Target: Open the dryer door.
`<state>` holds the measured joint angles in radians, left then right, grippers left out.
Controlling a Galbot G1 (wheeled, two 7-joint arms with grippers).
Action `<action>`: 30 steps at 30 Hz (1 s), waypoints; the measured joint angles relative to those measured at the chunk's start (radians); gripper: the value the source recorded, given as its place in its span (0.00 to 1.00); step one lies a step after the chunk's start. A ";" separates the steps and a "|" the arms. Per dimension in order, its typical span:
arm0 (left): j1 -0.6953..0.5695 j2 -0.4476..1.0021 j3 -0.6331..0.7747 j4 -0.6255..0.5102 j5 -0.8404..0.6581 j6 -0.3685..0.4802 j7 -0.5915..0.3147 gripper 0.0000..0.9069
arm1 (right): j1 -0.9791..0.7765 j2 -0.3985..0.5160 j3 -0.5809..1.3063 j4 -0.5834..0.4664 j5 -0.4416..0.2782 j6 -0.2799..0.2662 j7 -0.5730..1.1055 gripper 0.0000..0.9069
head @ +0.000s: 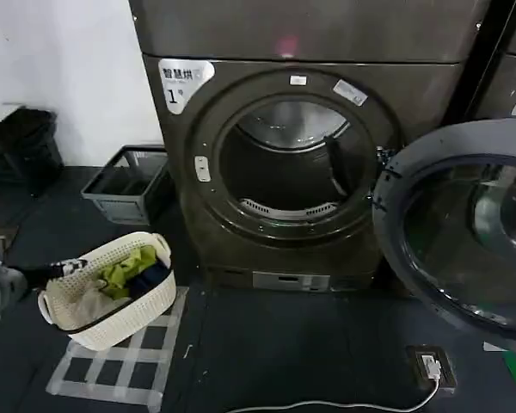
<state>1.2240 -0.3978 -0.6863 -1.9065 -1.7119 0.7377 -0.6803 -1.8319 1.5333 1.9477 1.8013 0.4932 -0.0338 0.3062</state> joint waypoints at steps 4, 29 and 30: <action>-0.018 0.045 0.015 0.020 -0.166 0.000 -0.077 1.00 | -0.002 0.004 -0.001 -0.002 0.003 0.011 -0.004 1.00; -0.067 0.122 0.042 0.084 -0.365 -0.001 -0.115 1.00 | 0.005 0.027 -0.005 -0.006 0.030 0.078 -0.025 1.00; -0.068 0.123 0.042 0.086 -0.368 -0.001 -0.115 1.00 | 0.005 0.027 -0.004 -0.006 0.030 0.078 -0.025 1.00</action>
<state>1.1558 -0.2743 -0.6439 -1.8208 -2.0799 0.7364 -0.7958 -1.8272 1.5603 1.9435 1.7953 0.5231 0.0447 0.2815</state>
